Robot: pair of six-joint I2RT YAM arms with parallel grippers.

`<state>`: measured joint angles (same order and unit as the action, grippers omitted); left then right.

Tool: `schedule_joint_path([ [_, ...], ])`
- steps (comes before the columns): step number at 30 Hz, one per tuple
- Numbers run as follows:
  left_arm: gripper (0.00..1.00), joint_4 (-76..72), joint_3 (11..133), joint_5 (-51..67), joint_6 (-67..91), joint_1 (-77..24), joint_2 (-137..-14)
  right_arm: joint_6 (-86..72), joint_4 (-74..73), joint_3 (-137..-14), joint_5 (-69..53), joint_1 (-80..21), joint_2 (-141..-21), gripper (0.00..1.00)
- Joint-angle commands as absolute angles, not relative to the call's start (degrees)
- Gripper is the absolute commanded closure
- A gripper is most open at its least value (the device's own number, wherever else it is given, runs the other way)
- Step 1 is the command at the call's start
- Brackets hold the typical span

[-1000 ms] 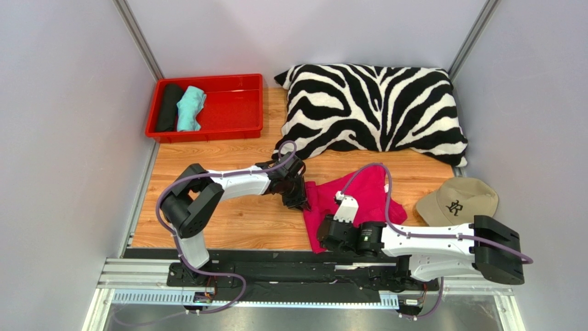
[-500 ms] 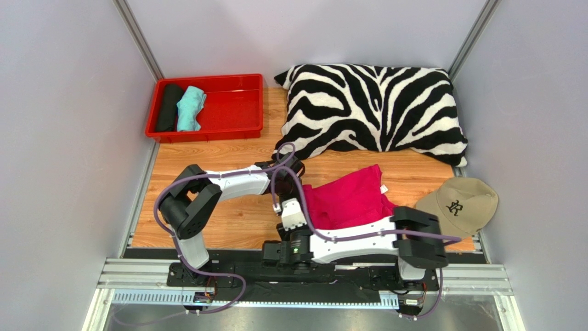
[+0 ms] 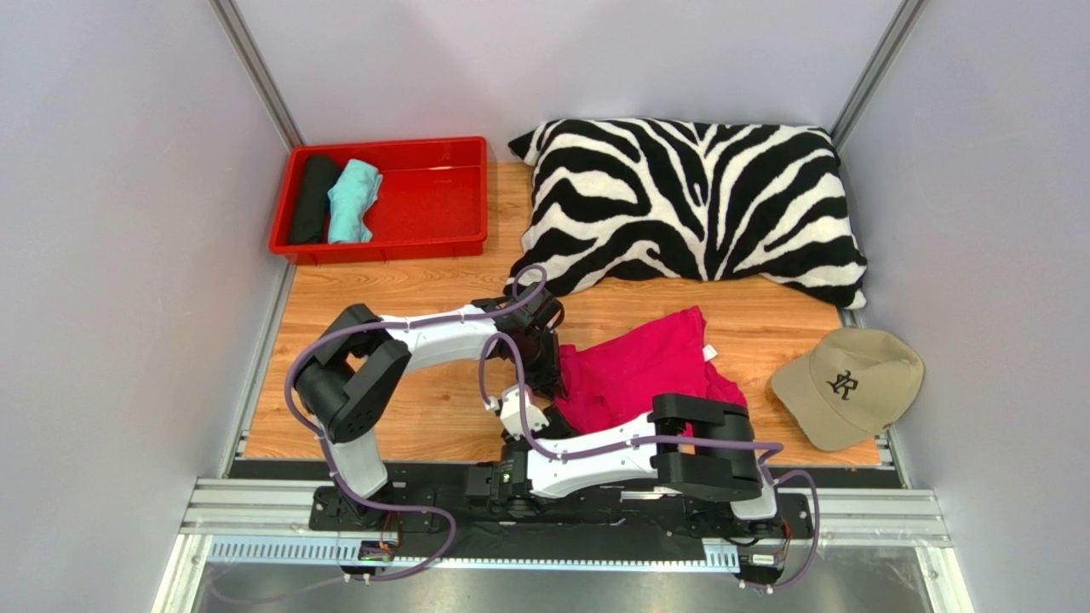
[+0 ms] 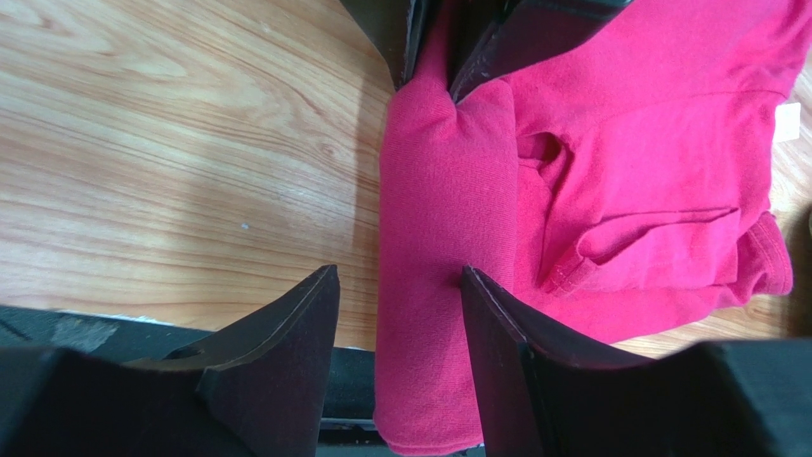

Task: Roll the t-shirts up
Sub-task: Roll the T-shirt to the center of the board.

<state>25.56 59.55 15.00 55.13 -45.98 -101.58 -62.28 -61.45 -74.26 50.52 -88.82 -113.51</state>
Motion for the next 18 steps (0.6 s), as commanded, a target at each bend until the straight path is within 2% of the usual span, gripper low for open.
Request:
schedule_joint_path([
  [1,0.74,31.1,60.2,13.2,52.9,-46.7,-101.2,-63.3,-66.3,-75.7,51.1,-88.2,-116.6,0.44],
  [8,0.74,31.2,60.6,13.2,52.7,-46.7,-101.6,-65.2,-69.0,-76.0,50.6,-87.6,-120.5,0.45],
  [17,0.74,31.3,60.6,13.0,53.0,-46.7,-101.9,-69.1,-72.4,-75.6,51.8,-86.8,-121.0,0.52],
  [18,0.74,31.3,60.7,13.1,53.0,-46.7,-101.9,-69.3,-72.4,-75.3,51.8,-86.7,-120.6,0.56],
])
